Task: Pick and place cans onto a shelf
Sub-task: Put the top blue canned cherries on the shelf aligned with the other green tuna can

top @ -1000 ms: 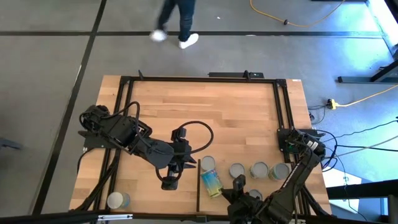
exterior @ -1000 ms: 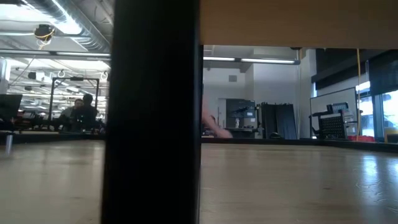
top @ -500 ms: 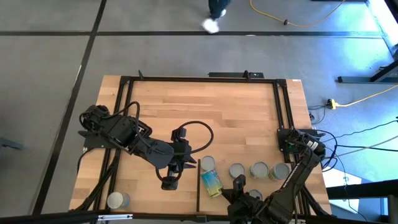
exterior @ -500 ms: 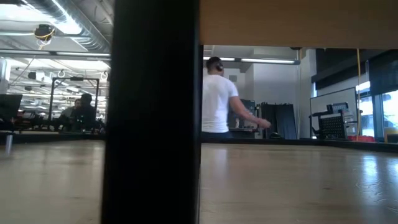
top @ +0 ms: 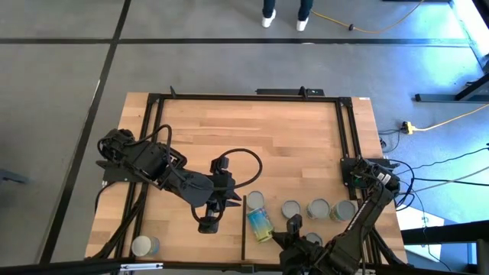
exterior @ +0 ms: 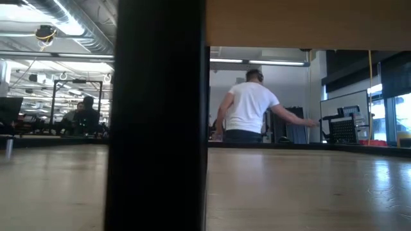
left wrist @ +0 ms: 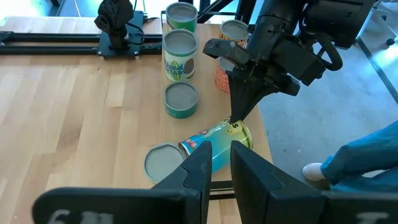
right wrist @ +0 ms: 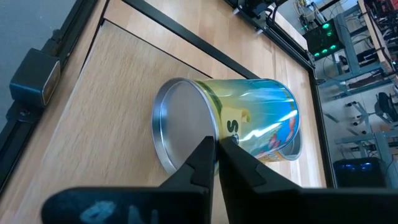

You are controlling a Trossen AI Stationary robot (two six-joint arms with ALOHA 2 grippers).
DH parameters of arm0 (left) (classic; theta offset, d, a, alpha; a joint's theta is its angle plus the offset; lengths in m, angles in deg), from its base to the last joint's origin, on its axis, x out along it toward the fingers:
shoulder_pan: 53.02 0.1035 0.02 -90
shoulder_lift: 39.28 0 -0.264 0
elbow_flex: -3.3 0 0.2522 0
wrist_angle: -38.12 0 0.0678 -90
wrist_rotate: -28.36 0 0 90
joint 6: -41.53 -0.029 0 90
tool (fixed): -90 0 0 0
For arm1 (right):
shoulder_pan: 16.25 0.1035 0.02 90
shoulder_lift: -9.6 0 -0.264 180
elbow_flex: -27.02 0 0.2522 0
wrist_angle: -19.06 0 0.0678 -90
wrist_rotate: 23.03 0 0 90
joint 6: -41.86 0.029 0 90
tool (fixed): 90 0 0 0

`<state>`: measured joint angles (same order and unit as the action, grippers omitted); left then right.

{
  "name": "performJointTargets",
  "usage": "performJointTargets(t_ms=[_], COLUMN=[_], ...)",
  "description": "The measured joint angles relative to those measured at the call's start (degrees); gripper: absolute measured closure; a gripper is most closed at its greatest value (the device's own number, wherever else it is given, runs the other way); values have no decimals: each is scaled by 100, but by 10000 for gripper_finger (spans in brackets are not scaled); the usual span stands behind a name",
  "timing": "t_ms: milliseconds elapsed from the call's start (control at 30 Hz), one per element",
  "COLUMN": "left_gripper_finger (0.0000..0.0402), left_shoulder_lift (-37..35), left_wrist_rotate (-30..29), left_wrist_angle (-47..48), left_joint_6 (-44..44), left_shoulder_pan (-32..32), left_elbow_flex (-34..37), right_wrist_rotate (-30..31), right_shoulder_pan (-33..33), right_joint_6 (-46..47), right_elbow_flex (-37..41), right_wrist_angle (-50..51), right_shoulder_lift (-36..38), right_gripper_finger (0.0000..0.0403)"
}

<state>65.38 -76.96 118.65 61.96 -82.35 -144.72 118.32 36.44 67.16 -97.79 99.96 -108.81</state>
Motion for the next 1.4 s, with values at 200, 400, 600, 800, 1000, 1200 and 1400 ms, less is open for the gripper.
performJointTargets(t_ms=[200,400,600,800,1000,1200,1400], left_gripper_finger=[350,350,350,350,350,350,350], left_shoulder_lift=[0,0,0,0,0,0,0], left_wrist_rotate=[-1,0,1,1,1,1,1], left_wrist_angle=[0,0,-51,-66,-85,-88,-87], left_joint_6=[0,0,0,0,0,0,0], left_shoulder_pan=[-1,-1,-1,-1,-1,-1,-1], left_elbow_flex=[0,0,0,0,0,0,0], right_wrist_rotate=[0,-29,-141,-216,-219,-349,-498], right_shoulder_pan=[0,-2,-2,2,2,2,2], right_joint_6=[-4,-4,-14,-9,-15,-24,-26], right_elbow_flex=[0,-75,-210,-295,-516,-717,-937], right_wrist_angle=[-2,11,12,10,46,190,314], right_shoulder_lift=[0,-2,-4,-4,-7,-7,-7], right_gripper_finger=[381,381,381,381,381,381,381])
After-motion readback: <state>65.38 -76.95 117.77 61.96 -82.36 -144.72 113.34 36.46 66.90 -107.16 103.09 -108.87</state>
